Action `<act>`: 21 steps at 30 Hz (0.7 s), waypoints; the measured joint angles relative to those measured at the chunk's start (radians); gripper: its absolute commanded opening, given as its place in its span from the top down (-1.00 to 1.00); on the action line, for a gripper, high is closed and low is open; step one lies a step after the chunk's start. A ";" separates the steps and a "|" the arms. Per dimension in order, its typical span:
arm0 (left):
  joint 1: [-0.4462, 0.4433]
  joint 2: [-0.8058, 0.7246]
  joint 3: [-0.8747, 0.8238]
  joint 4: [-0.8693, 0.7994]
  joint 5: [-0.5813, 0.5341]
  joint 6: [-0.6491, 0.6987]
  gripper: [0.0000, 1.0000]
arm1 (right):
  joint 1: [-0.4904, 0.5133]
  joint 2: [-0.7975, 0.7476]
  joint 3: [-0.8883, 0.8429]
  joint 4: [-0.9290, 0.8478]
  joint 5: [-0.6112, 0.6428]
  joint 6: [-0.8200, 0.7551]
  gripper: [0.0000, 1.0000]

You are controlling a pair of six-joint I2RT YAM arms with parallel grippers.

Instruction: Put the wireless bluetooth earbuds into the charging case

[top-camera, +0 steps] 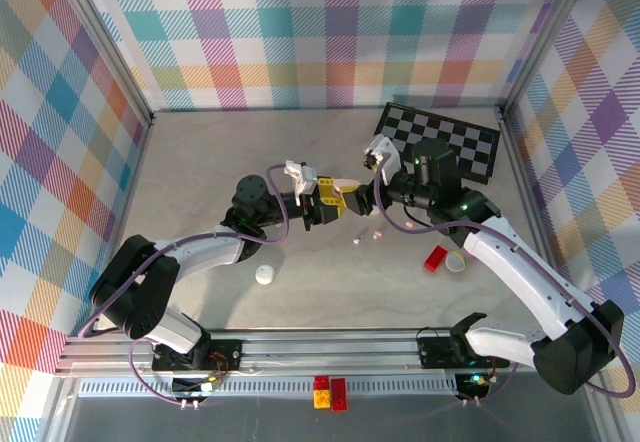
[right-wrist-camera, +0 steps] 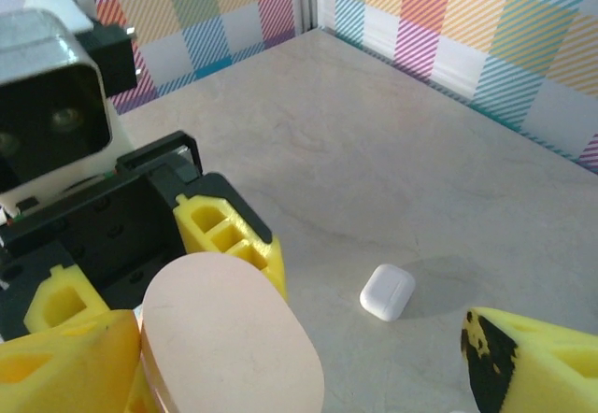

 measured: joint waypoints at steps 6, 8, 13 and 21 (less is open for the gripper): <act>0.001 -0.005 -0.002 -0.011 0.014 0.015 0.21 | -0.001 0.018 0.032 0.036 0.050 0.063 -0.73; 0.001 -0.007 -0.002 -0.010 0.016 0.021 0.21 | -0.001 0.029 0.048 0.035 0.056 0.074 -0.73; 0.003 -0.007 -0.002 -0.006 0.017 0.021 0.21 | -0.001 0.031 0.077 0.026 0.048 0.091 -0.75; 0.014 -0.006 -0.002 0.017 0.016 0.016 0.21 | -0.030 -0.056 0.072 -0.013 0.057 0.217 -0.69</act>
